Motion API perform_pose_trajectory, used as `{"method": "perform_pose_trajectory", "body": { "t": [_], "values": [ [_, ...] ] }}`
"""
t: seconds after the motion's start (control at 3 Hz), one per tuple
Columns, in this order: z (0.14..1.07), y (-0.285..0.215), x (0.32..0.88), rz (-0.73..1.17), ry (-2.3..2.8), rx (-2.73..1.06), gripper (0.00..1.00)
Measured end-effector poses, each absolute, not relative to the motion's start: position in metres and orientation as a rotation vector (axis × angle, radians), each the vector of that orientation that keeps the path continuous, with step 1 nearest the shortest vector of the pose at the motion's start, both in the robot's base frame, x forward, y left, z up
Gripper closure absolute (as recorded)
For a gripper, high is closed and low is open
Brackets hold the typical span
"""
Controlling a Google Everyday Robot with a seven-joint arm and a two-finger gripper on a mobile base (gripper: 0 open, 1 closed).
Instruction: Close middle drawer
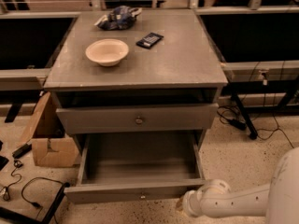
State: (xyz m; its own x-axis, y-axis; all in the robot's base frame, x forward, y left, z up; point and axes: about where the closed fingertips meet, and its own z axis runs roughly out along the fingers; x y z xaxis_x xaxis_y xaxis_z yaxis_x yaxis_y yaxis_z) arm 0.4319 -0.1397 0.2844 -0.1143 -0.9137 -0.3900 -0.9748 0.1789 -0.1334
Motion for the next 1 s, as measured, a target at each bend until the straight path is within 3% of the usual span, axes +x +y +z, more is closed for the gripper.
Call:
{"method": "perform_pose_trajectory", "body": {
  "t": [1.0],
  "values": [
    [0.306, -0.113, 0.494, 0.138, 2.009, -1.818, 1.0]
  ]
}}
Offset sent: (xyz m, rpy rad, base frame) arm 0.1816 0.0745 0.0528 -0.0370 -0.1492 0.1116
